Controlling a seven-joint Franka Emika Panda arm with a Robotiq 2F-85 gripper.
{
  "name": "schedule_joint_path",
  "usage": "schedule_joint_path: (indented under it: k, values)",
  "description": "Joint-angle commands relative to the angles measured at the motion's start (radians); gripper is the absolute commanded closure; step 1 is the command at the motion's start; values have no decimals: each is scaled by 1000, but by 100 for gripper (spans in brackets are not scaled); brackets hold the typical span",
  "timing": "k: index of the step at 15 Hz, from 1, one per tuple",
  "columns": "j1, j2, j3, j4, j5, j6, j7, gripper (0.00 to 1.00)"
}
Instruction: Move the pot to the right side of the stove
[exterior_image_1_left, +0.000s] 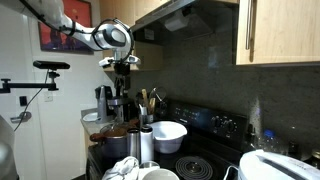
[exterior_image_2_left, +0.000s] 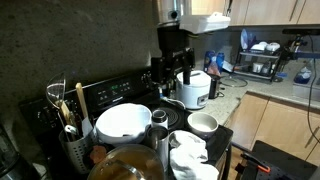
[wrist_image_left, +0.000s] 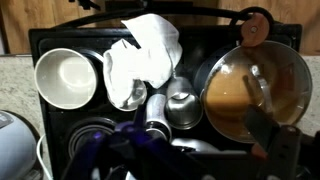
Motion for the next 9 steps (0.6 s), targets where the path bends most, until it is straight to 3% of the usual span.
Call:
schedule_joint_path:
  k: [1, 9]
  values:
    - [57, 44, 41, -6, 35, 90, -4, 0]
    - [146, 181, 93, -38, 34, 264, -45, 0]
